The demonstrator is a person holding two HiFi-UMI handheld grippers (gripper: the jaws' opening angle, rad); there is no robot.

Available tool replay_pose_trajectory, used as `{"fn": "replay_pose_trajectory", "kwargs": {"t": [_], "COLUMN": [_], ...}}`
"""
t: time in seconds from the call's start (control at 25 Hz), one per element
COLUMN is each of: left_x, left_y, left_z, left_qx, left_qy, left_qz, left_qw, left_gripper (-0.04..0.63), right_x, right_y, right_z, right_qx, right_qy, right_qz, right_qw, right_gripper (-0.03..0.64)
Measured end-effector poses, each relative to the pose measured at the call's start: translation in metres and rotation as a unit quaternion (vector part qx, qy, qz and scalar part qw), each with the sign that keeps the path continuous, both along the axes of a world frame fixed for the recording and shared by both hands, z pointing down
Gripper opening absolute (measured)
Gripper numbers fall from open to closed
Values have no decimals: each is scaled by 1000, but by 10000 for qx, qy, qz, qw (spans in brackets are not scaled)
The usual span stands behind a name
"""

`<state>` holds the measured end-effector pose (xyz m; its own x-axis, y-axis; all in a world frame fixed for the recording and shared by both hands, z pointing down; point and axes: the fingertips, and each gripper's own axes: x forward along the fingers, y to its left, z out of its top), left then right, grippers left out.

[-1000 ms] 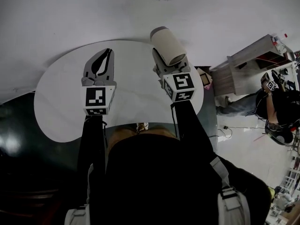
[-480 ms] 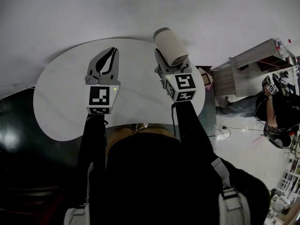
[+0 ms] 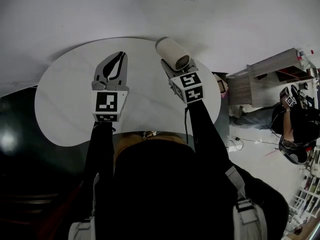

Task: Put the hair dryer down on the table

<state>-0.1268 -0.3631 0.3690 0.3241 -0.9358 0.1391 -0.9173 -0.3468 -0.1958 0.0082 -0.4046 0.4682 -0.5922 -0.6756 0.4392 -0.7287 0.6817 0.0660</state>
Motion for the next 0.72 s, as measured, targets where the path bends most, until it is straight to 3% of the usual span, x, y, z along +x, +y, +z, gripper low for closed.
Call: {"fn": "replay_pose_trajectory", "kwargs": {"t": [0.2,0.44,0.72], "left_x": [-11,-16,-19], "left_y": [2,7,4], "left_z": [7,20,28], "left_qx": [-74,-179,-226], "left_qy": [183,54,93], "left_qz": [-119,-41,-21], "left_qw": [9997,9998,9997], "left_gripper": [26,27,26], "right_x": [-25,-38,-47], "right_y": [9,10,16], "right_z": [30,73,122], "right_qx": [-213,-443,-712], "right_qy": [701,1407,2402], "right_qz": [-652,-1078,-1677], "right_qw": [9952,9832,9535], "right_gripper": [206,206,206]}}
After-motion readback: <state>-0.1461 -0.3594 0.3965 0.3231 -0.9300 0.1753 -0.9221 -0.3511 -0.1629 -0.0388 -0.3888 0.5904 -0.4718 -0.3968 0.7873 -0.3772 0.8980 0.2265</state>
